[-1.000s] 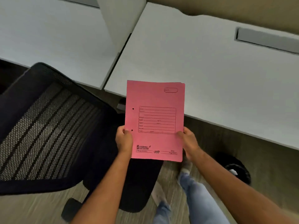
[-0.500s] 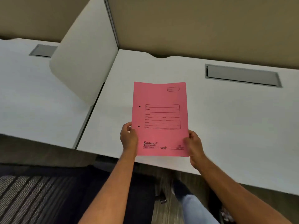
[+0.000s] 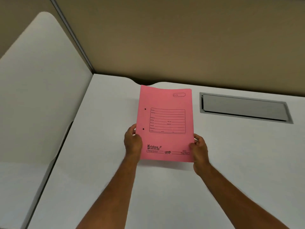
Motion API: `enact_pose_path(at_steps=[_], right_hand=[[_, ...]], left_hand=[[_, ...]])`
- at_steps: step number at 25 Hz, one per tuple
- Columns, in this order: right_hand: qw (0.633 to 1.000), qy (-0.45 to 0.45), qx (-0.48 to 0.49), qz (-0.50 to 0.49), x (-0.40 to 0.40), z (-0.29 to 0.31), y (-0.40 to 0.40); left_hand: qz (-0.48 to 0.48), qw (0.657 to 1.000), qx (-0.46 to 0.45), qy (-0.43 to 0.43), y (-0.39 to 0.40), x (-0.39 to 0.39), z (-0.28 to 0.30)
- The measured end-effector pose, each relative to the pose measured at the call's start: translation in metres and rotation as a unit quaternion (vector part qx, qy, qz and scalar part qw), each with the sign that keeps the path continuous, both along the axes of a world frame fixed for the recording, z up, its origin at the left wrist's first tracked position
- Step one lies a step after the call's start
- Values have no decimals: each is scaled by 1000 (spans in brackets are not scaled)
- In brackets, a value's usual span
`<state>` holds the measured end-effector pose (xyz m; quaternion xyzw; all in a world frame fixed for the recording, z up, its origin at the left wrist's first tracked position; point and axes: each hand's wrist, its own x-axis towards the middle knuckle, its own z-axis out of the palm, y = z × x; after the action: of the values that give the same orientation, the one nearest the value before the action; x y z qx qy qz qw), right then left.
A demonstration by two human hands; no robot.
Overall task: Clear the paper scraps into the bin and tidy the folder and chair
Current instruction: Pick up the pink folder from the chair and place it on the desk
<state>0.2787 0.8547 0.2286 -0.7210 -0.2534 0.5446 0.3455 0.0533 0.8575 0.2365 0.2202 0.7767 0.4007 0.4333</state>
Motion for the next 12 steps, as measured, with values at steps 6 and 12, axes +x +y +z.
enact_pose_path(at_steps=[6,12], right_hand=[[1000,-11,6,0,15,-30,72],[999,-34,17,26,13,-56,114]], left_hand=[[-11,999,-30,-1,69,12,-25],[-33,999,-31,4,102,19,-45]])
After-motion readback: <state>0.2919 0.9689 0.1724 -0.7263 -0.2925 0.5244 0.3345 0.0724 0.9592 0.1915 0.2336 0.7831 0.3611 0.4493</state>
